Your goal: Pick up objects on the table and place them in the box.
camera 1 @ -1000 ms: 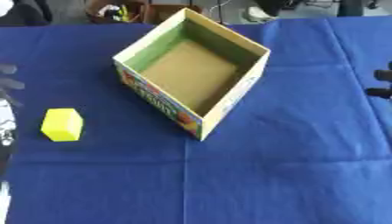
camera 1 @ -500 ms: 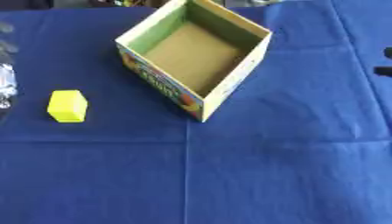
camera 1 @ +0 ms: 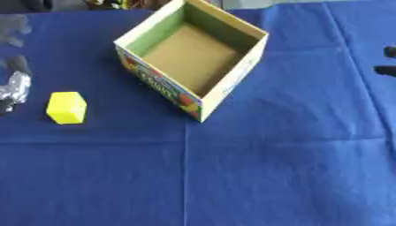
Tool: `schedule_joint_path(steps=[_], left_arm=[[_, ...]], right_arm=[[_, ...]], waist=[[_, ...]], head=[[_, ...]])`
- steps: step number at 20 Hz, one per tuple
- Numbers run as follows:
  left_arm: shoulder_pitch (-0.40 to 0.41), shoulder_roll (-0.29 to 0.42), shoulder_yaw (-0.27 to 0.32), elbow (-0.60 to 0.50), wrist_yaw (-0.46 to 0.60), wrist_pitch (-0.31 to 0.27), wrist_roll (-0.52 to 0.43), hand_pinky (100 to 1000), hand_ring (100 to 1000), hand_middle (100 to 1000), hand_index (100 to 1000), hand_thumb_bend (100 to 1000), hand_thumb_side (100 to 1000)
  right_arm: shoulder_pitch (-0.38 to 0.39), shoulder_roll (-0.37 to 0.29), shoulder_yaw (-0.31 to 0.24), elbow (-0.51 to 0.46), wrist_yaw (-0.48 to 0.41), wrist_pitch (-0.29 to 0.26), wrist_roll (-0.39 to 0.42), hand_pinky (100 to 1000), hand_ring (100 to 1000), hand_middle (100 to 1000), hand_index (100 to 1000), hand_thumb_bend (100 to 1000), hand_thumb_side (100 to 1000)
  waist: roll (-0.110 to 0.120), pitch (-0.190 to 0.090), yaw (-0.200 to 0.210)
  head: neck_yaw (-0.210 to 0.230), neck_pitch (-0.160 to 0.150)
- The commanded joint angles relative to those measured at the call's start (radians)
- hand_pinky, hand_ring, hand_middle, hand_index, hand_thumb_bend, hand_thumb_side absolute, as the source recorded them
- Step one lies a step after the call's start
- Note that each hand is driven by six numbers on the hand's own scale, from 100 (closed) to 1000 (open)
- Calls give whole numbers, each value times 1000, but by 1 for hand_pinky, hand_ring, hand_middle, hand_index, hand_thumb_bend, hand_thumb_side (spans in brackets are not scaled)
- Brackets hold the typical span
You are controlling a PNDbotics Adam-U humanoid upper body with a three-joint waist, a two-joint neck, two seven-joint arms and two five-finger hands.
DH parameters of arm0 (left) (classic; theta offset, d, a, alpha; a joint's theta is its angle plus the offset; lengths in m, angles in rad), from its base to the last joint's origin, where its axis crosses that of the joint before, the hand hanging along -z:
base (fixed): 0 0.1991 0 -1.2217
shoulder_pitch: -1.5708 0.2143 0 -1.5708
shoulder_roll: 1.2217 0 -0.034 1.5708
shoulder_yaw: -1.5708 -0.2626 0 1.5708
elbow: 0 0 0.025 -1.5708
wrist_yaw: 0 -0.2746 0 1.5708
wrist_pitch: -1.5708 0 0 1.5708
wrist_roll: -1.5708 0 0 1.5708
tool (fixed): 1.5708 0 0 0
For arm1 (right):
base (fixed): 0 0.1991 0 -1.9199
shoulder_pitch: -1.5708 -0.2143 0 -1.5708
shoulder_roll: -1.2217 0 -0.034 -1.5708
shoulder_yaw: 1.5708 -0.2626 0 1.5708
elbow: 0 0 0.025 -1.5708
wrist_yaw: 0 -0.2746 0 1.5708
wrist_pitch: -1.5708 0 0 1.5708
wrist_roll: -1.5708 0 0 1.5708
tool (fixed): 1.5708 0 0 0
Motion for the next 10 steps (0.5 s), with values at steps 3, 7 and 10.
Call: schedule_joint_path(steps=[3,7,10], left_arm=[[-50,148,-23,37,6,5,-189,625,837,896,1000,273,853],[-65,163,-21,54,15,-6,-235,625,837,896,1000,273,853],[-57,181,-37,72,6,0,-251,694,881,937,1000,742,1000]], right_arm=[[1,-24,2,-14,-1,-1,6,661,788,620,770,100,595],[1,-24,3,-14,0,-1,6,661,788,620,770,100,595],[2,-28,6,-14,2,1,9,661,789,619,769,100,594]], waist=[[-1,-20,-3],[-1,-20,-3],[8,-18,-7]], head=[[-7,-12],[-8,-13],[-6,-19]])
